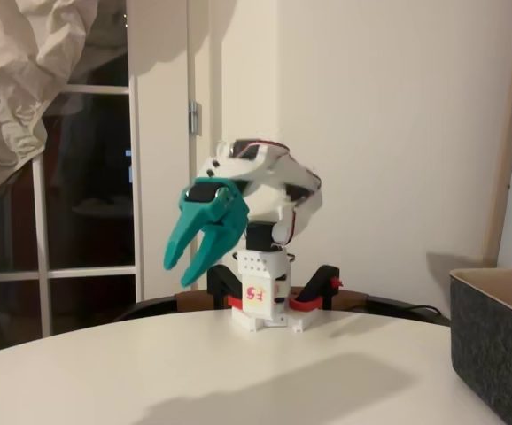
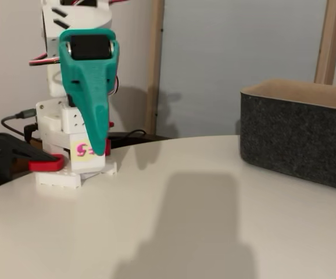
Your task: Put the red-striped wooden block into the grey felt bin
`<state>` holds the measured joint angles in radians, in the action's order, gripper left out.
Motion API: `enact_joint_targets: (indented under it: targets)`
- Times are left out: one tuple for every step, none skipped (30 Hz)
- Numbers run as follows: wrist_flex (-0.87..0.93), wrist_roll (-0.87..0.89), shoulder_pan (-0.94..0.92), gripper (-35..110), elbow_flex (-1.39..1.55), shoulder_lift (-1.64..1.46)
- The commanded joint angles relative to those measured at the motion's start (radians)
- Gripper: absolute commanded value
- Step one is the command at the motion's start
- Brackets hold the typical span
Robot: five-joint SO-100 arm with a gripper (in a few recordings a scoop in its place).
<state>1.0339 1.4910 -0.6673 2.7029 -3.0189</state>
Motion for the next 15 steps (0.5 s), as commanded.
enact_joint_targets:
  targets:
    - [-0.014, -0.012, -0.034, 10, 0.092, -0.132]
    - [-0.014, -0.017, -0.043, 9, 0.121, -0.155]
    - [-0.014, -0.018, -0.052, 9, 0.146, -0.175]
    - [-0.014, -0.018, -0.064, 8, 0.167, -0.186]
    - [-0.014, -0.014, -0.075, 8, 0.186, -0.196]
    - [-0.014, -0.006, -0.086, 7, 0.201, -0.199]
    - [-0.014, 0.0, -0.095, 7, 0.215, -0.199]
    - [-0.014, 0.005, -0.103, 7, 0.227, -0.199]
    - [-0.014, 0.012, -0.11, 7, 0.238, -0.199]
    - [-0.014, 0.018, -0.117, 7, 0.25, -0.199]
    - [-0.012, 0.026, -0.121, 6, 0.261, -0.199]
    - [-0.012, 0.031, -0.127, 6, 0.273, -0.199]
    - [-0.012, 0.032, -0.132, 6, 0.284, -0.201]
    - [-0.012, 0.035, -0.137, 5, 0.293, -0.201]
    - [-0.012, 0.035, -0.14, 5, 0.302, -0.201]
